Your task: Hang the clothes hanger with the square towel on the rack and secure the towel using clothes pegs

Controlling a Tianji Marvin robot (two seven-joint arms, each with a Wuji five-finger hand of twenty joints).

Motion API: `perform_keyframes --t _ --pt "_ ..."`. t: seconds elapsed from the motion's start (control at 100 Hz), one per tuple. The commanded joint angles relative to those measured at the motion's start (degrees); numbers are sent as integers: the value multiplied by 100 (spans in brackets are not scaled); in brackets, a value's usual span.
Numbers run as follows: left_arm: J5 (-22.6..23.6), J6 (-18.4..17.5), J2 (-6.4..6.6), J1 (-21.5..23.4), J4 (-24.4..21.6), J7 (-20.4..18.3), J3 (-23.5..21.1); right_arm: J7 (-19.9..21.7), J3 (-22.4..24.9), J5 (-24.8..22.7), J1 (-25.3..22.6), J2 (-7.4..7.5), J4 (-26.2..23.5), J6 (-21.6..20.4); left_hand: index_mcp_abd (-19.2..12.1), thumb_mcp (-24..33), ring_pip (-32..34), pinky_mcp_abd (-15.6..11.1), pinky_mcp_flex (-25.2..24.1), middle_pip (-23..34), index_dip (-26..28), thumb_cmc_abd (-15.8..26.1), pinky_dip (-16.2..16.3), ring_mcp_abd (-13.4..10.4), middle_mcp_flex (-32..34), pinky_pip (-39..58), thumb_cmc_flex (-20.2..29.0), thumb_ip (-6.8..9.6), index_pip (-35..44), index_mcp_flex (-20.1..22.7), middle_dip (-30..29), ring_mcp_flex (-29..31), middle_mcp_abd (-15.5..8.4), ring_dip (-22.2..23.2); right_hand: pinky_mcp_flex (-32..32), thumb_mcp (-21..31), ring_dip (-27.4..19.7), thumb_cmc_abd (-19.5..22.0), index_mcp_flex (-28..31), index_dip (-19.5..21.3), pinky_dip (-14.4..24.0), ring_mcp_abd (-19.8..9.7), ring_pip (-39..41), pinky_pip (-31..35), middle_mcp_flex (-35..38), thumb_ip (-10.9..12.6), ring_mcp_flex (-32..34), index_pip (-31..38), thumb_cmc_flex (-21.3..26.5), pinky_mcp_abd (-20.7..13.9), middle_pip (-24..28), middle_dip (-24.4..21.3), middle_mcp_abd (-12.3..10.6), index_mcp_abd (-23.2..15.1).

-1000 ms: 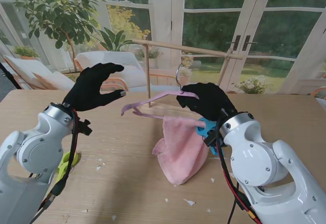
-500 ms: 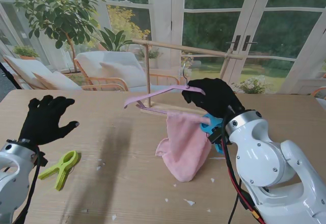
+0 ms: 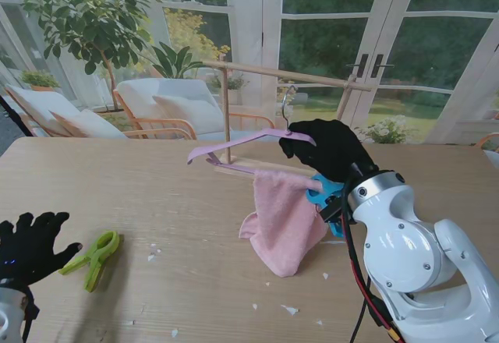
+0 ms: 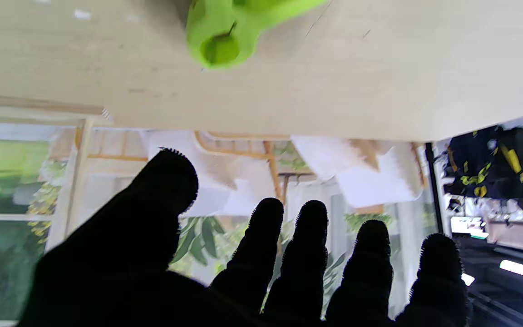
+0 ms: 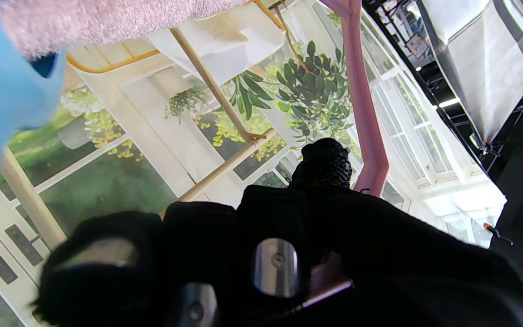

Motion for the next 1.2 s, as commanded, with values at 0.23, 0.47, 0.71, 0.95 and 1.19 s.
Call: perform_keyframes --t 0.23,0.47,0.71,0.95,1.19 --pt "-318 328 28 315 142 -938 -92 94 -91 1 53 -40 -31 35 80 -365 -26 -132 207 -30 45 171 257 -62 -164 -51 -45 40 -216 -387 99 129 -163 101 312 -1501 187 442 1636 111 6151 -67 902 1131 437 -817 205 1279 -626 -465 327 21 -1 634" --pt "-148 622 73 82 459 -925 262 129 -125 -12 93 -32 3 22 349 733 -297 -521 -203 -940 -356 -553 -13 -353 -1230 -316 -1390 -312 -1824 -1212 -468 -671 -293 -484 312 -1492 188 434 1642 113 6151 -64 904 1131 437 -809 204 1278 -623 -466 327 20 2 649" --pt "54 937 114 -143 577 -984 600 160 -179 -7 145 -27 46 25 526 1549 -282 -505 -216 -686 -158 -849 -86 -345 -1140 -313 -2091 -512 -1728 -1185 -285 -652 -189 -538 312 -1483 189 436 1648 120 6153 -60 905 1131 437 -804 204 1275 -618 -465 327 20 3 647" --pt "280 1219 172 -307 716 -1250 855 174 -185 -6 149 -24 53 22 576 1002 -197 -442 -73 -418 12 -746 -64 -270 -1065 -250 -1436 -403 -1581 -1177 -191 -510 -151 -459 311 -1476 191 432 1652 125 6156 -62 906 1131 438 -799 204 1276 -617 -464 329 18 20 653" --pt "-41 1244 162 -358 883 -1256 855 179 -206 8 167 -24 59 38 612 968 -12 -371 169 -23 160 -786 51 -197 -940 -113 -959 -294 -1302 -1101 -28 -248 -97 -345 311 -1472 194 434 1654 129 6161 -59 907 1131 438 -798 204 1275 -619 -463 331 15 22 648"
